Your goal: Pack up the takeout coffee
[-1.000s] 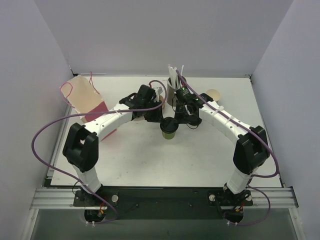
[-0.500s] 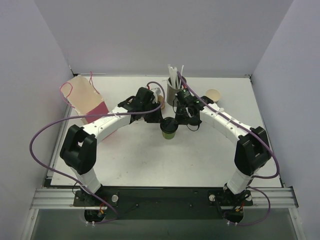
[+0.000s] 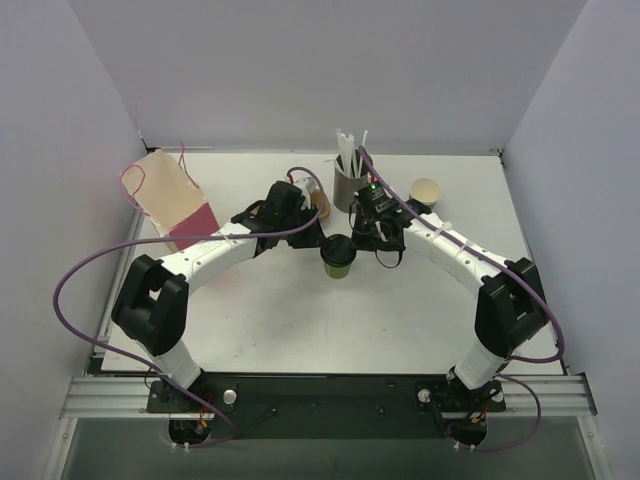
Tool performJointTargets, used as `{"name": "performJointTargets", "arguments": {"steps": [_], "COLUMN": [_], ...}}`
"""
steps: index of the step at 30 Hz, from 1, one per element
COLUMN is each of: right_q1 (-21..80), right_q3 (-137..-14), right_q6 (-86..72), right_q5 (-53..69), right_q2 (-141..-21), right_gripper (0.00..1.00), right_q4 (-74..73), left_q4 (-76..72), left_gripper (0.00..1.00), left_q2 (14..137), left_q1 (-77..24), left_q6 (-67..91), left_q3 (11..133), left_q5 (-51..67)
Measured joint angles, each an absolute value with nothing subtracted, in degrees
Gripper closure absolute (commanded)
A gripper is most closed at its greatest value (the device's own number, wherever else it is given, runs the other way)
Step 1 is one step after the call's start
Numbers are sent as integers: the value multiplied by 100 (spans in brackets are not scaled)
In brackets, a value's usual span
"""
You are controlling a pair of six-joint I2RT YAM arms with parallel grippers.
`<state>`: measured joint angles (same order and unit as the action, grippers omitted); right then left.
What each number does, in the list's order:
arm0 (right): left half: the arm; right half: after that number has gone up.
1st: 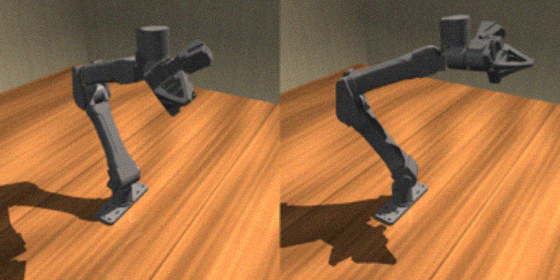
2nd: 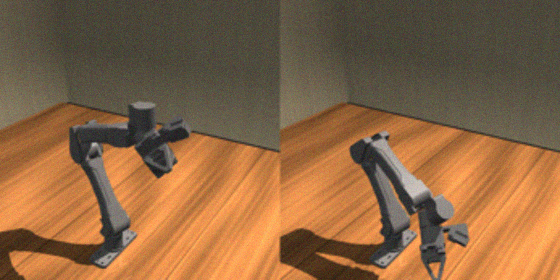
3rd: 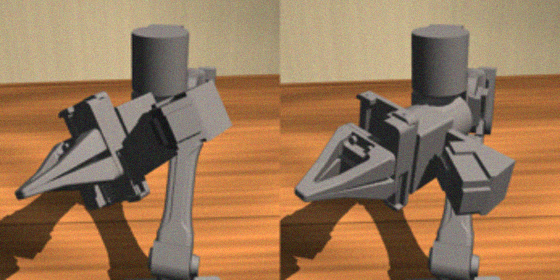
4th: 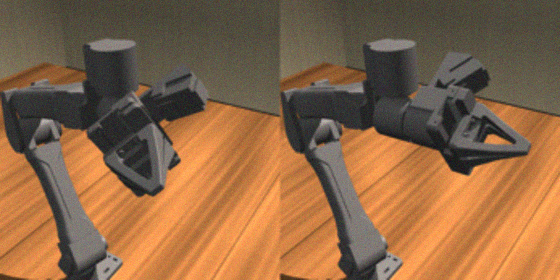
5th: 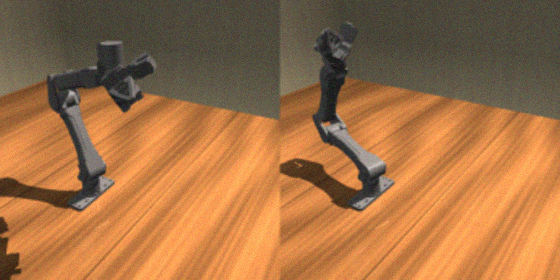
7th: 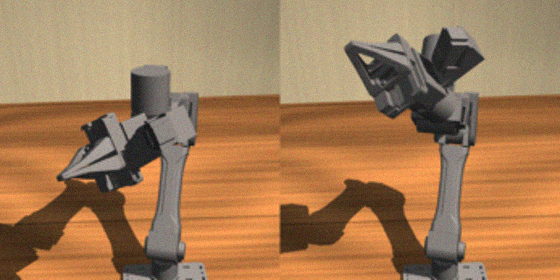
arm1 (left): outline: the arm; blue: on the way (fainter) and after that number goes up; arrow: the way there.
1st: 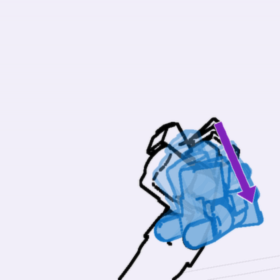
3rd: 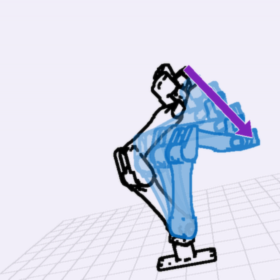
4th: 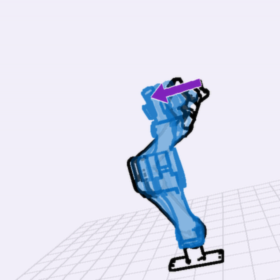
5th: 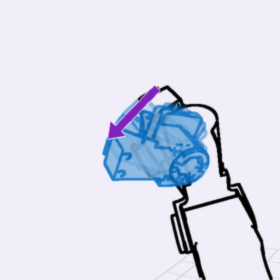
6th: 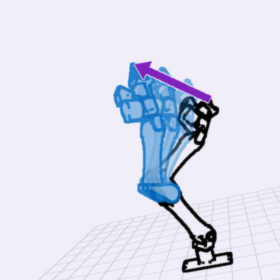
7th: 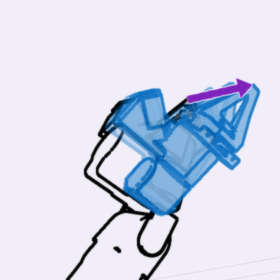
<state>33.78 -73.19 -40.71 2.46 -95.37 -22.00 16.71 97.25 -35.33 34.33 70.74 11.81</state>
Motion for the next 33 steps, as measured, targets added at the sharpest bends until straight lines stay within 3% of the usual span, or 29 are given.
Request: {"name": "performJointTargets", "arguments": {"steps": [9,18,33], "right_q1": [3380,3402,3422], "right_q3": [-7424,-8145,-8311], "right_q6": [-4062,-3874,-3852], "right_q5": [228,156,158], "right_q2": [-9546,-10027,-10156], "right_gripper": [89,88,88], "right_q4": [-2287,-2755,-2808], "left_q4": [1566,2475,3159], "left_gripper": [71,57,60], "left_q2": [9668,9953,10027], "left_q1": [-3533,-3579,-3597], "left_q6": [3483,3089,2818], "left_q3": [7019,7780,8184], "left_q5": [1120,947,943]}}
